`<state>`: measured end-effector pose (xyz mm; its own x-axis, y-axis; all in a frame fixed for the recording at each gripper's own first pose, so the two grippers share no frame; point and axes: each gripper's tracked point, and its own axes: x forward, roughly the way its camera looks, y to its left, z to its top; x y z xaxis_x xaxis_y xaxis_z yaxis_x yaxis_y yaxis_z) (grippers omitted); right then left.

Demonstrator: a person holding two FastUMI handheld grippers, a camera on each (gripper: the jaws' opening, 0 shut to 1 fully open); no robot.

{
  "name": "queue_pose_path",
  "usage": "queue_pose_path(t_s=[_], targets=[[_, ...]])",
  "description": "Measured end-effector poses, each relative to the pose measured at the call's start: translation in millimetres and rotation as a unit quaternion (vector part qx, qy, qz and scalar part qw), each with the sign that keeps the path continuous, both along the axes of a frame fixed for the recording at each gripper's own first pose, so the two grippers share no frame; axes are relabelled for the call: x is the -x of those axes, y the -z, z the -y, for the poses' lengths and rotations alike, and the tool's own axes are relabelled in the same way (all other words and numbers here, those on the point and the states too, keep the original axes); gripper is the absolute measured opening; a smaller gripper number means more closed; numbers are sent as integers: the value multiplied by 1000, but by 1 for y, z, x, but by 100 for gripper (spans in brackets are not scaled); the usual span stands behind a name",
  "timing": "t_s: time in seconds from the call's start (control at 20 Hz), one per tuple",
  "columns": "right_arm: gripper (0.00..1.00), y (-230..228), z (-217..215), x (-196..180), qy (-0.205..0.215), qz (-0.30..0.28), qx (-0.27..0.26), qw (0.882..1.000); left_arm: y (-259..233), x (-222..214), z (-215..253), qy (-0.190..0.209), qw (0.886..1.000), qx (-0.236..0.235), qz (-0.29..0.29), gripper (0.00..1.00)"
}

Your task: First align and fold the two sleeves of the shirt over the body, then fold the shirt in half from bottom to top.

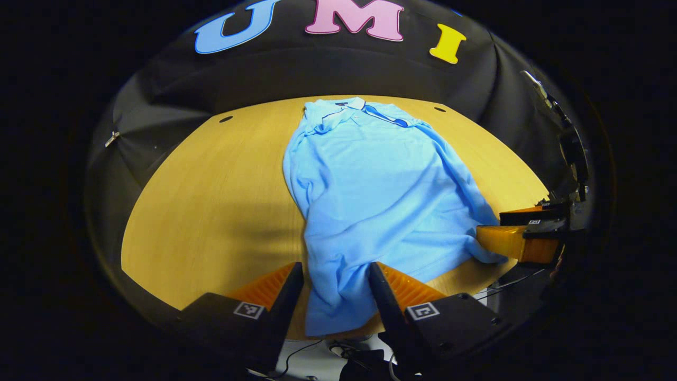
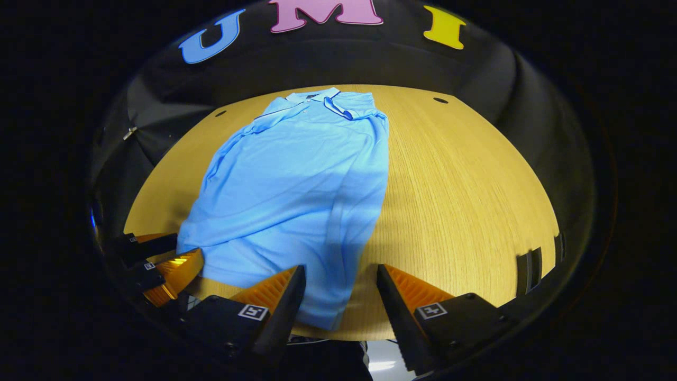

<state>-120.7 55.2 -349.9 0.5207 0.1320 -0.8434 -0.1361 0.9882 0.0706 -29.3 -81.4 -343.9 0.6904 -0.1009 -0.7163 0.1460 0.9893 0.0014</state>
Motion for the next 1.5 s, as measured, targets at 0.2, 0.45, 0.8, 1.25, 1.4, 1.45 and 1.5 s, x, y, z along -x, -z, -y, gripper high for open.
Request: queue_pose_path(t_s=[0.2,0.45,0.8,1.25,1.4,1.45,1.5], targets=[[39,1,-7,-4,-7,-6,-8,1000,-1,-5,15,19,1000,3,11,25],[6,2,-10,-2,4,-26,-21,999,-5,-8,20,7,999,43,5,6],[5,-3,-10,-4,-20,-58,-25,998,-12,-8,21,17,999,29,-12,6],[5,-72,-15,-60,-41,-13,-58,997,-104,-47,20,23,997,56,44,6],[5,-98,-15,-99,-50,14,-65,997,-140,-77,24,24,996,58,69,6],[5,-105,-16,-112,-53,23,-68,996,-153,-88,26,23,995,59,78,6],[5,-113,-16,-124,-53,31,-74,995,-164,-102,26,20,994,59,86,6]])
